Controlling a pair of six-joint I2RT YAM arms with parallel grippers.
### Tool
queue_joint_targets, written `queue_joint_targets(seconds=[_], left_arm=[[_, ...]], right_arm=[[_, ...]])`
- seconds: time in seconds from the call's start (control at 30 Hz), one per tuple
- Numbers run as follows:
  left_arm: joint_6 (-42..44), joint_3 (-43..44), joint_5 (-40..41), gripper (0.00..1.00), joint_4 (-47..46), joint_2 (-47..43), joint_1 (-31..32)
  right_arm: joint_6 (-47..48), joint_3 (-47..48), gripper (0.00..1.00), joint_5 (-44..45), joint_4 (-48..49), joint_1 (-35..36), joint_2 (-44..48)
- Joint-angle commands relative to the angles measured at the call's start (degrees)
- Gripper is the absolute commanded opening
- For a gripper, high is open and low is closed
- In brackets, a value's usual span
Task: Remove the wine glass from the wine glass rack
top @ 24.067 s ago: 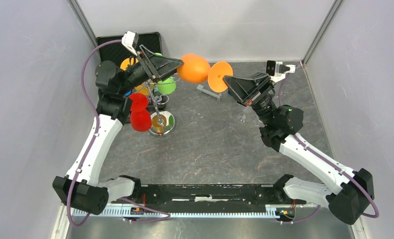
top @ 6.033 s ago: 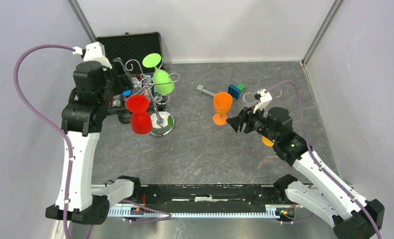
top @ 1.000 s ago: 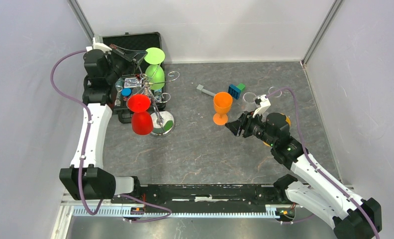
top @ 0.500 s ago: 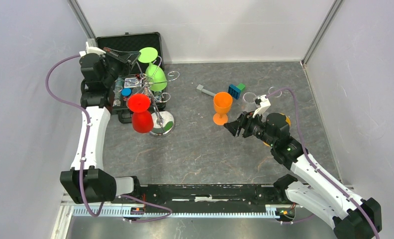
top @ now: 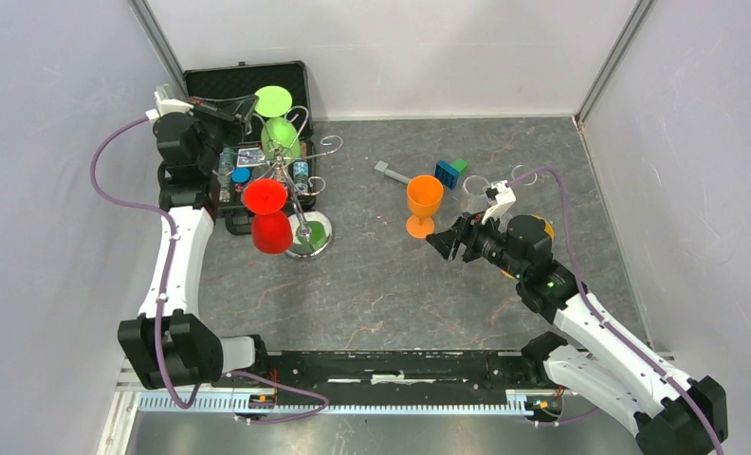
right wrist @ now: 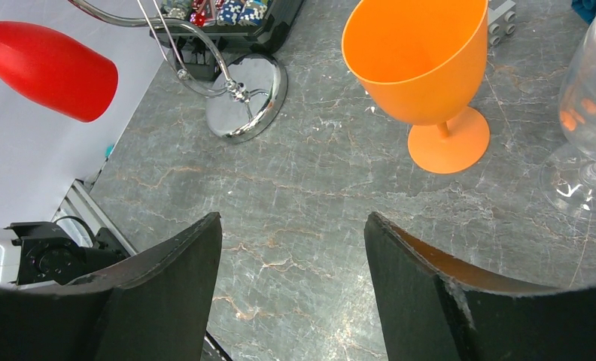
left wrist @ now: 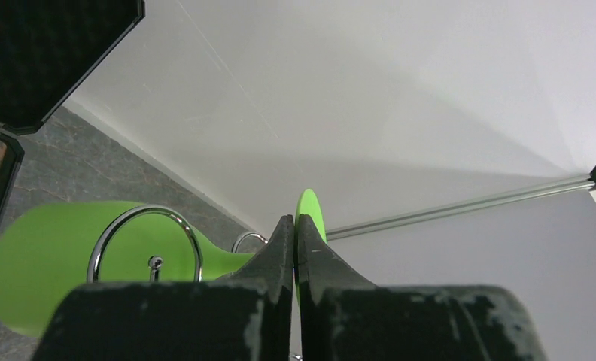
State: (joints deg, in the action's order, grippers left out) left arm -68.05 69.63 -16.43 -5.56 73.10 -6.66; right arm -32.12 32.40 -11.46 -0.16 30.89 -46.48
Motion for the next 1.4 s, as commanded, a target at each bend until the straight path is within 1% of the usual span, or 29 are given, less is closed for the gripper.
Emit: queue_joint_targets(seconds=[0.0,0.13,0.33,0.47,0.53,0.63,0.73,1.0,1.2,1.37], left_arm=[[-2.64,0.5,1.3,0.02,-8.08,-0.07,-0.29],[-3.95,1.57,-0.18,0.02,-12.21,3.31,-0.29],[-7.27,5.8,-7.39,0.02,-20.91,10.58,-0.2],[-9.29,7.2,-10.73,0.02,-27.65,13.37,0.36],[-9.6,8.81,-11.09,0.02,-28.82,14.55,1.08],[-9.31,13.84,-12.9,0.02,-27.69,17.21,2.6],[-9.8,16.5,-14.0,0.02,-27.84,18.52,4.88],[-12.64,17.52,-16.29,0.02,-29.25,17.72,11.12],[-14.7,15.6,-17.37,0.02,-29.2,14.03,17.74],[-17.66,11.2,-14.51,0.02,-28.23,9.55,24.42]], right_arm=[[0.91,-0.06,0.75,0.81,2.36,-0.13,0.7],[0.88,-0.22,0.75,1.01,2.31,-0.13,1.03],[1.0,-0.23,0.75,1.75,2.1,-0.18,1.68],[1.01,-0.23,0.75,1.82,2.1,-0.13,1.75],[0.98,-0.23,0.76,1.87,2.1,-0.16,1.66],[1.18,-0.08,0.76,1.09,2.19,-0.13,1.39],[1.01,-0.3,0.77,1.18,2.57,-0.14,1.98],[0.95,-1.55,0.92,2.49,4.75,-0.14,5.61],[-0.64,-3.0,0.96,3.55,8.7,-0.14,8.92],[-6.55,-7.32,0.96,4.72,19.03,-0.13,13.77]])
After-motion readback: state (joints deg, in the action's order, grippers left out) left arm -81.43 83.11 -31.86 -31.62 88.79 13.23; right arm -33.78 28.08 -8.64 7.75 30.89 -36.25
